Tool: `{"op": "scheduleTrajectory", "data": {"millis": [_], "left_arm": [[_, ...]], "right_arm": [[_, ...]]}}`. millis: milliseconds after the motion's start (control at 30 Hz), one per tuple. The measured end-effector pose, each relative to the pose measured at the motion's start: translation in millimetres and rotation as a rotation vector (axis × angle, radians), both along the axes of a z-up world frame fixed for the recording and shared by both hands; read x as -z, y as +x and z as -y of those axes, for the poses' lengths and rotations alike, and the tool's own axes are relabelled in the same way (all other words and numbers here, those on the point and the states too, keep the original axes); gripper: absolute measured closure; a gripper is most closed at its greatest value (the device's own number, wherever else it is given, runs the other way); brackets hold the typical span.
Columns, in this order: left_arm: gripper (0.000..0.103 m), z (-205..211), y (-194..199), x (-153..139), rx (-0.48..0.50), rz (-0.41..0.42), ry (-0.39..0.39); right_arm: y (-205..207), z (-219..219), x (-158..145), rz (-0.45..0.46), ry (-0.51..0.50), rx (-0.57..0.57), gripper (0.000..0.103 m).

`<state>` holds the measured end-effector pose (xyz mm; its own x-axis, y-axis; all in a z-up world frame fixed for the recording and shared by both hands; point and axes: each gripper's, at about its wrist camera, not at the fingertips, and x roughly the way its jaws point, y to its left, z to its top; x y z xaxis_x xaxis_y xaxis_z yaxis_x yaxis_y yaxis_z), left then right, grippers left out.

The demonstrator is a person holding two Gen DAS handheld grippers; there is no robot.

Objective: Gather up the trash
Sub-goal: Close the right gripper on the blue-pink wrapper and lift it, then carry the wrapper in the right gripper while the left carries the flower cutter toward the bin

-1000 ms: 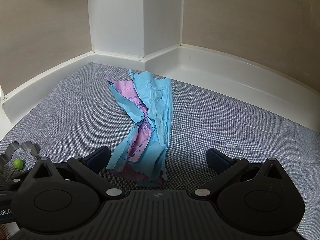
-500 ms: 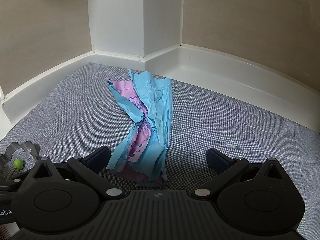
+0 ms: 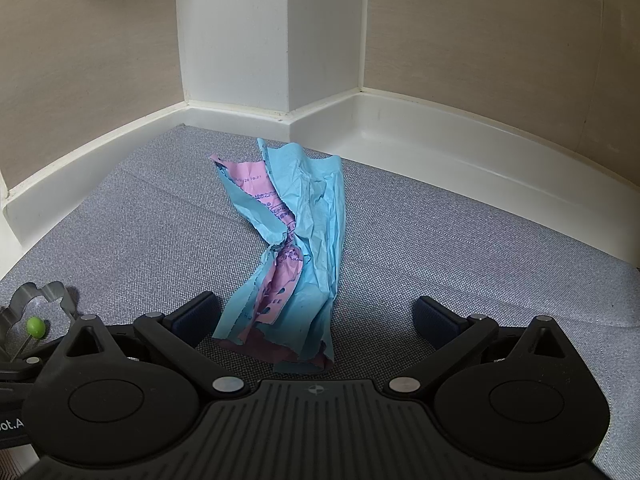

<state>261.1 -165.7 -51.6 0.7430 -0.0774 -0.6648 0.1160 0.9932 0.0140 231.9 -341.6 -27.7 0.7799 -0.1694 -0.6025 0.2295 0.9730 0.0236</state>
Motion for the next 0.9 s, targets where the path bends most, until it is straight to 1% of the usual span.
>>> {"op": "scheduleTrajectory", "data": {"millis": [167,200,233,267,300,333,367,400,533,600,667,800,900], "left_arm": [[0.0,-0.5,-0.5,0.3,-0.002,0.001,0.001],[0.0,-0.1,-1.2,0.0,-0.009,0.002,0.006],[0.0,0.2,-2.0,-0.6,-0.022,0.003,0.016],[0.002,0.2,-2.5,-1.8,-0.036,0.001,0.023],[0.01,-1.3,-3.6,-3.6,-0.044,0.005,0.02],[0.016,-2.6,-5.5,-5.6,-0.046,0.011,0.014],[0.015,-4.2,-6.3,-8.4,-0.053,0.008,0.02],[0.016,-6.1,-7.2,-10.3,-0.059,0.006,0.02],[0.016,-17.0,-16.1,-21.6,-0.065,0.033,-0.013],[0.016,-23.2,-21.9,-29.7,-0.066,0.037,-0.043],[0.016,-26.5,-30.1,-39.1,-0.059,0.043,-0.056],[0.016,-29.0,-59.4,-62.4,-0.027,0.084,-0.069],[0.016,-33.6,-94.1,-82.0,0.007,0.13,-0.074]], "right_arm": [[-1.2,0.5,-0.4,0.002,-0.002,0.001,0.0],[-2.3,0.2,-0.9,0.007,-0.003,0.003,0.003],[-4.9,0.1,-2.1,0.021,-0.007,0.008,0.015],[-7.4,-0.2,-3.4,0.037,-0.01,0.007,0.031],[-8.8,-0.9,-4.3,0.047,-0.014,0.002,0.038],[-10.1,-1.7,-5.1,0.054,-0.018,-0.002,0.055],[-11.3,-2.4,-5.7,0.06,-0.024,-0.001,0.073],[-12.1,-2.4,-6.2,0.064,-0.027,0.003,0.077],[-14.3,3.2,-7.2,0.08,0.01,0.0,0.078],[-15.1,5.5,-7.8,0.089,0.027,0.003,0.078],[-16.6,7.5,-8.3,0.101,0.043,0.01,0.078],[-22.3,9.6,-11.8,0.15,0.053,0.025,0.078],[-30.6,8.8,-19.1,0.188,0.033,0.052,0.078]]}}
